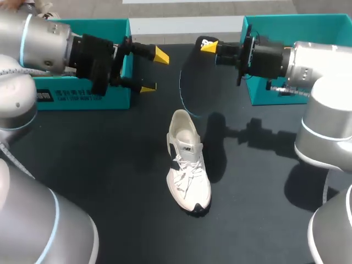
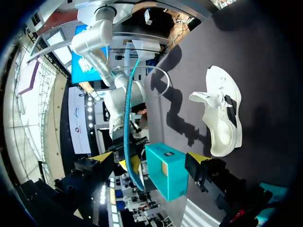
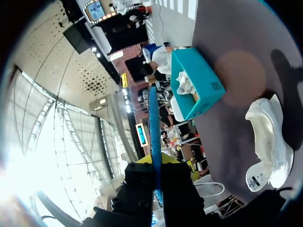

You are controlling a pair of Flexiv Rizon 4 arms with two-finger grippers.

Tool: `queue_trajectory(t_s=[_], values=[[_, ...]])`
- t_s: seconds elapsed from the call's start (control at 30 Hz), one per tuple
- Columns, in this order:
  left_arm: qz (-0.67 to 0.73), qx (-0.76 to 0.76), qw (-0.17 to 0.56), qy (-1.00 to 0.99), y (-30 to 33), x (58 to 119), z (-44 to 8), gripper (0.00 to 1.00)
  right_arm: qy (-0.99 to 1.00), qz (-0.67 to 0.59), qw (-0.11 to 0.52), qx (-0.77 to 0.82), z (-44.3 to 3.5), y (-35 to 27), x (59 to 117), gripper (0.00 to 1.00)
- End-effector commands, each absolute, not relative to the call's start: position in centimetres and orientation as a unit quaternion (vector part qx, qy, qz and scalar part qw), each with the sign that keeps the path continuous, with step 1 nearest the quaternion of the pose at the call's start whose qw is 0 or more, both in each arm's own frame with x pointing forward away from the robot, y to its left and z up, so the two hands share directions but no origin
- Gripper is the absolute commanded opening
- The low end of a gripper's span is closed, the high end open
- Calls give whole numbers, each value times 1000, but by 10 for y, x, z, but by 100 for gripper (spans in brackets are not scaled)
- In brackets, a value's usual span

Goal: Take the shoe out of the shoebox, open the shoe tongue, remove and reinsert the insole, then place the shoe into the shoebox

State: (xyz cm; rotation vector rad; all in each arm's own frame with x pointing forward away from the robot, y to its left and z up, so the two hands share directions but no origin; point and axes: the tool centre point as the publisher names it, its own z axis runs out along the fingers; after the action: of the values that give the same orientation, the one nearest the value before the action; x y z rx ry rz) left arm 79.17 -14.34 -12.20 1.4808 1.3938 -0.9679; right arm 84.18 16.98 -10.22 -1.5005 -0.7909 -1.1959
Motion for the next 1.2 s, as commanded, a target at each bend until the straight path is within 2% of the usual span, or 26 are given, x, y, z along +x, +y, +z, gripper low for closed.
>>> queue_trajectory(t_s=[0.03,0.3,0.43,0.57,0.7,0.73,0.77,0.8,0.87,0.93,0.97,1.03,1.07,1.2], values=[[-413,571,458,541,-148,791,-129,100,-311,-506,508,-624,-107,185,840,0],[-436,554,470,531,-156,789,-122,100,-303,-496,517,-629,-124,205,837,0],[-454,537,479,525,-162,790,-120,88,-302,-496,515,-631,-128,210,839,0],[-463,532,481,521,-170,789,-121,85,-304,-498,515,-629,-129,214,843,0],[-468,529,484,517,-175,789,-124,75,-311,-492,519,-627,-128,218,849,0],[-470,529,484,516,-176,789,-125,67,-311,-491,519,-627,-128,220,850,0],[-470,528,484,516,-178,789,-126,63,-312,-490,520,-627,-128,220,851,0],[-469,528,486,515,-178,789,-126,46,-314,-488,521,-626,-129,221,852,0],[-470,527,487,514,-179,790,-128,39,-315,-488,521,-626,-129,222,854,0],[-471,525,488,514,-180,791,-129,26,-317,-483,524,-625,-128,224,855,0],[-471,525,489,514,-180,791,-130,23,-320,-480,526,-626,-128,225,855,0],[-469,525,489,515,-180,793,-131,4,-320,-476,528,-626,-128,227,855,0],[-468,526,489,515,-180,793,-132,0,-321,-475,529,-626,-128,228,855,0],[-471,531,483,514,-179,792,-136,0,-322,-473,531,-625,-129,229,854,0]])
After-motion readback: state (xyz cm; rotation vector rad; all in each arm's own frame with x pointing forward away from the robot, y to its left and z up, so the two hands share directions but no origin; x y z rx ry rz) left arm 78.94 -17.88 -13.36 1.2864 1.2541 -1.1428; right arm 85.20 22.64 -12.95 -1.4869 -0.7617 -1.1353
